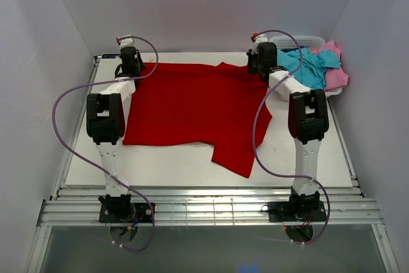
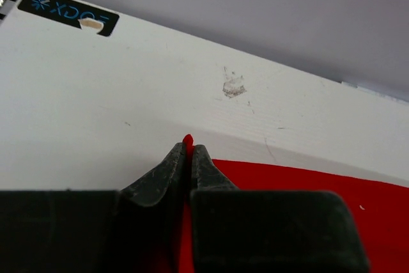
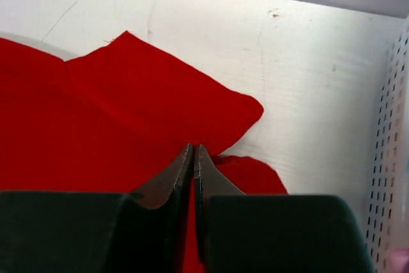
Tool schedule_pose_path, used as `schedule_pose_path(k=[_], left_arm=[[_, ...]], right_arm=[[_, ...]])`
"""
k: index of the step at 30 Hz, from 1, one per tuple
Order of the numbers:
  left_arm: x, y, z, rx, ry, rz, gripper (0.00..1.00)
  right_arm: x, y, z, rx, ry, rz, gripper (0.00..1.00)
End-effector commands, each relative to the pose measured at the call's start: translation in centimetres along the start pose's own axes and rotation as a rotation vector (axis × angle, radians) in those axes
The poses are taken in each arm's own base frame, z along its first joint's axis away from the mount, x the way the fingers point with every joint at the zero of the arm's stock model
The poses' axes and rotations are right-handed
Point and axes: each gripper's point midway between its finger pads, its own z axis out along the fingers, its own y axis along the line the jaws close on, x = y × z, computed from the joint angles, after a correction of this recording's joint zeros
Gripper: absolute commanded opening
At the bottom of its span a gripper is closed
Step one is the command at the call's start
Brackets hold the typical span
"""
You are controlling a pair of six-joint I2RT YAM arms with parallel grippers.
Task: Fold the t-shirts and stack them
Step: Fold the tshirt
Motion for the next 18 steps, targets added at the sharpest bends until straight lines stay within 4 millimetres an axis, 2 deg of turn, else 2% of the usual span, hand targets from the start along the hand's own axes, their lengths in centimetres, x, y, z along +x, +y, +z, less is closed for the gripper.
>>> schedule_pose_path(k=[1,2,6,9,11,13,14,18], left_arm=[[-5.7,1.0,-2.5,-0.033,-0.124,-0.04,0.0],[-6.2,1.1,-2.8,-0.035,-0.133,-0.036,0.0],[-5.3,1.4,-3.3,-0.03,-0.11,-0.007,0.0],[-3.7,2.0,-3.6,-0.044,-0.079,0.008,0.0],[-2.9,2.3,-3.6,-0.055,-0.06,0.027,0.0],[-2.1,3.0,-3.7,-0.084,-0.042,0.041,0.0],[-1.7,3.3,-3.8,-0.099,-0.032,0.045,0.0],[-0.3,4.8,-4.3,-0.165,0.001,0.077,0.0]], right_arm=[[-1.7,1.2,-2.6,-0.01,-0.032,-0.03,0.08],[-1.0,1.5,-3.5,-0.01,-0.018,-0.032,0.08],[0.9,2.0,-5.6,-0.006,0.036,-0.018,0.08],[2.4,2.5,-7.2,0.002,0.069,-0.021,0.08],[2.3,2.9,-8.3,0.008,0.069,-0.027,0.08],[3.5,3.0,-9.0,0.011,0.099,-0.022,0.08],[3.1,3.1,-9.7,0.011,0.089,-0.013,0.08],[4.0,2.9,-11.4,0.031,0.122,-0.015,0.08]])
